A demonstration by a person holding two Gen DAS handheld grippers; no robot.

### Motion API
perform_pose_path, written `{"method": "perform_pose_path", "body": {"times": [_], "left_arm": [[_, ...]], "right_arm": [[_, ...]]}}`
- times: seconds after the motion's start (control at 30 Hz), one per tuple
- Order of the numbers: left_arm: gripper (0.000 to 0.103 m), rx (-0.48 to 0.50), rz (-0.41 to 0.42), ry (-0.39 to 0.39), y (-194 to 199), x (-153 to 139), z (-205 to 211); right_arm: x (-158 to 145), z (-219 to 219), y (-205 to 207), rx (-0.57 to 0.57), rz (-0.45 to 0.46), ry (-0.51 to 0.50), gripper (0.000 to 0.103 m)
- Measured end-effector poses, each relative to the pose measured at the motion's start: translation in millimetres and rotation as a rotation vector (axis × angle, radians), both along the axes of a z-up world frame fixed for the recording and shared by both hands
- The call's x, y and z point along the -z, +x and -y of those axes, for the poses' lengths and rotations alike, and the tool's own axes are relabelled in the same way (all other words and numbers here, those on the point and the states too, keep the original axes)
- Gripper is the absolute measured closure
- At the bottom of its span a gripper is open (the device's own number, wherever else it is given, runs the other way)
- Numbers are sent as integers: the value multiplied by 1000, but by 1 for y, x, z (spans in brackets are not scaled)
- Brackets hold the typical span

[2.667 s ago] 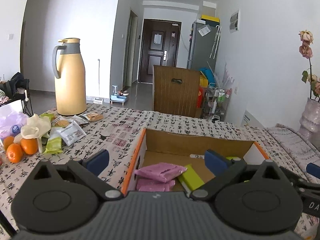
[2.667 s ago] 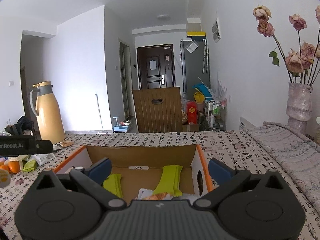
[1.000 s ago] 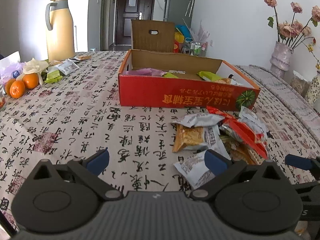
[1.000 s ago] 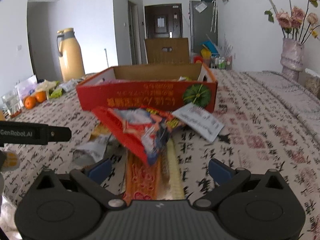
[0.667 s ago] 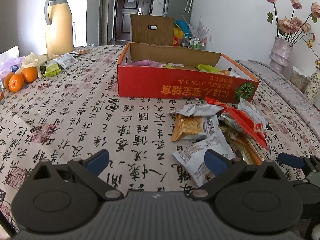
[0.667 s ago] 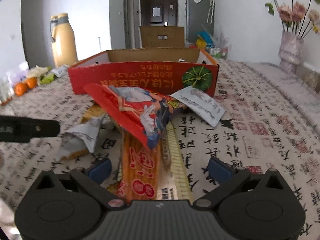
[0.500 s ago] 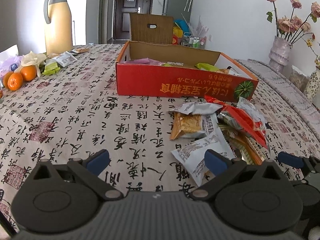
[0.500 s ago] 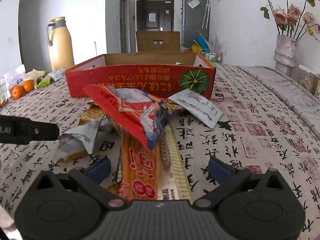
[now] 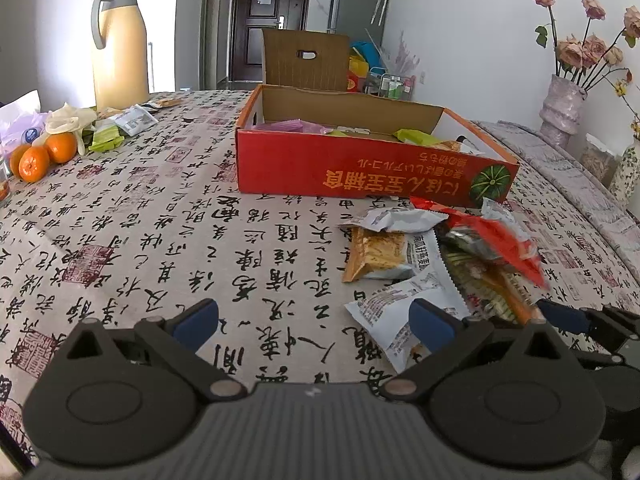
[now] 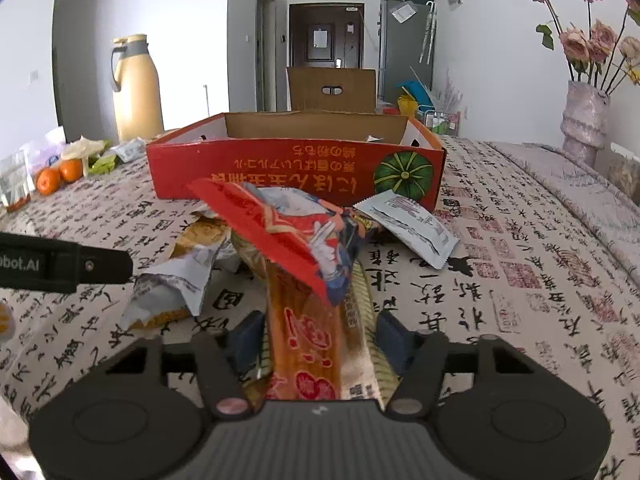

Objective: Organize snacks
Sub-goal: 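Grasp the red wafer packet with the right gripper while the left gripper grasps a white packet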

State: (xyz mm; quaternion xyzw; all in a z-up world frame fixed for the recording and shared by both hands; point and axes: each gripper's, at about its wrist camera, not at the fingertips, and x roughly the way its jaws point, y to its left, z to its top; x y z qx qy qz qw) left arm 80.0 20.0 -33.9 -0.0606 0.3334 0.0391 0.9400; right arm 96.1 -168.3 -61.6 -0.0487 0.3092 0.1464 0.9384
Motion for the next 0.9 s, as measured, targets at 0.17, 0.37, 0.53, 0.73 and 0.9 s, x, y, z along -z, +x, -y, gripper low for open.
{"method": "perform_pose_path", "body": {"times": [0.17, 0.37, 0.53, 0.73, 0.9], "left_arm": [[0, 1, 5, -2, 0, 0, -1], [0, -6, 3, -3, 3, 1, -4], [0, 2, 7, -2, 4, 0, -4], [0, 47, 9, 1, 6, -1, 2], [0, 134, -6, 28, 9, 2, 19]], "right_arm": [[-3, 9, 1, 4, -6, 36, 70], [-8, 19, -2, 27, 26, 64, 72], [-18, 28, -3, 58, 71, 81, 72], [-32, 40, -3, 97, 130, 89, 72], [-36, 51, -4, 118, 152, 100, 72]]}}
